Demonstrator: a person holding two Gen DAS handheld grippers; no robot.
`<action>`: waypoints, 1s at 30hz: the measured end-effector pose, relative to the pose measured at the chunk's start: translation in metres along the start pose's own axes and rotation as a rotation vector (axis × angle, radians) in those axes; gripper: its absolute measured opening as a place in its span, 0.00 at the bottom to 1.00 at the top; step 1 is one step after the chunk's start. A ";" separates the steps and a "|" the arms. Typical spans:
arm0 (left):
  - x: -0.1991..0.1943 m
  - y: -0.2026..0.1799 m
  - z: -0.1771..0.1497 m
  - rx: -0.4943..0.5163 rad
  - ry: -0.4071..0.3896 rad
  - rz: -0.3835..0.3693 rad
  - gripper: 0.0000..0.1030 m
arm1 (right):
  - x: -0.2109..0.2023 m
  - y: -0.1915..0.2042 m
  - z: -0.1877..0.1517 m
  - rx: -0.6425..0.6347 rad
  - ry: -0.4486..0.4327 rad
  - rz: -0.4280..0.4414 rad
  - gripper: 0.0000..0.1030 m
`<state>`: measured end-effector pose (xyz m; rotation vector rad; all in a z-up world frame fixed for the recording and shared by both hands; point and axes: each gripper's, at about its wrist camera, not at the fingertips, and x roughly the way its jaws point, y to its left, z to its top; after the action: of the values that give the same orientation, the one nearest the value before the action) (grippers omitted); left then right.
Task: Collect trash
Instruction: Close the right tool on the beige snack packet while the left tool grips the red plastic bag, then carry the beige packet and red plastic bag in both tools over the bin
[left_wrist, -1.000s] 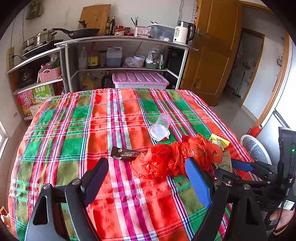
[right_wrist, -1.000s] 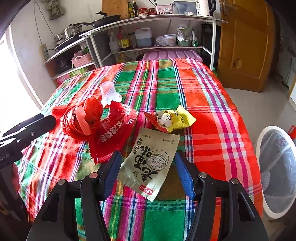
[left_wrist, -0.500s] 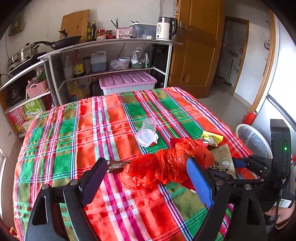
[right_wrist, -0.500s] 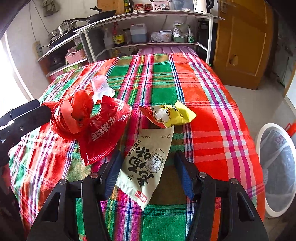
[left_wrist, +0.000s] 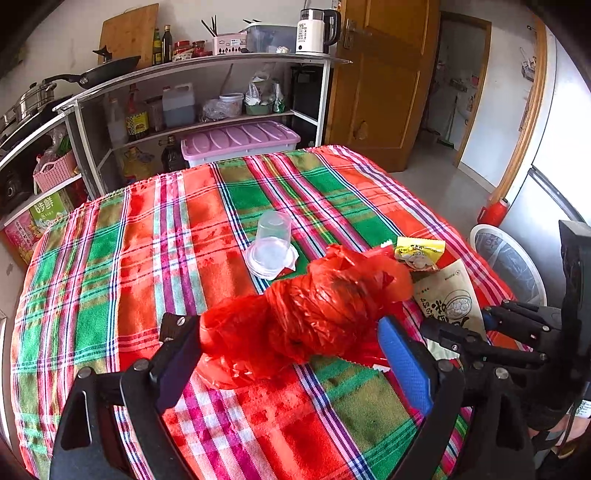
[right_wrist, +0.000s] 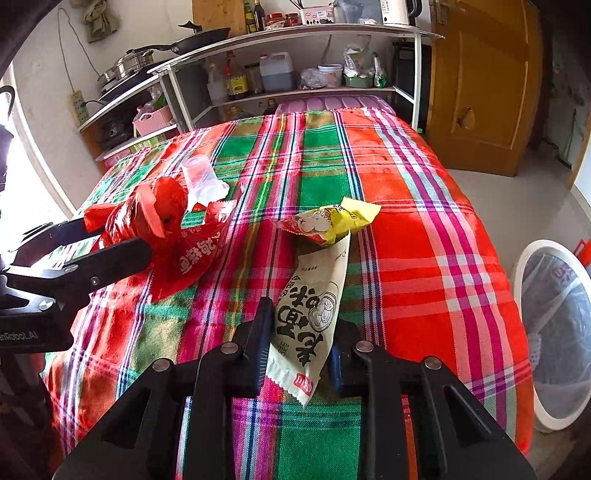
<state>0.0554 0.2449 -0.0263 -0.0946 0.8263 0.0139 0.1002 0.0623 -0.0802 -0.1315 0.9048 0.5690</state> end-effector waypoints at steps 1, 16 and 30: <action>0.000 -0.001 0.001 -0.005 -0.005 0.009 0.91 | 0.000 0.000 0.000 0.000 0.000 0.000 0.26; 0.002 -0.001 0.001 -0.026 -0.013 -0.005 0.70 | -0.003 -0.004 -0.001 0.008 -0.003 0.012 0.26; -0.008 -0.002 -0.001 -0.040 -0.029 0.001 0.51 | -0.008 -0.004 -0.005 0.013 -0.012 0.016 0.23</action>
<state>0.0497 0.2427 -0.0210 -0.1311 0.7973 0.0324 0.0947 0.0536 -0.0777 -0.1095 0.8982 0.5784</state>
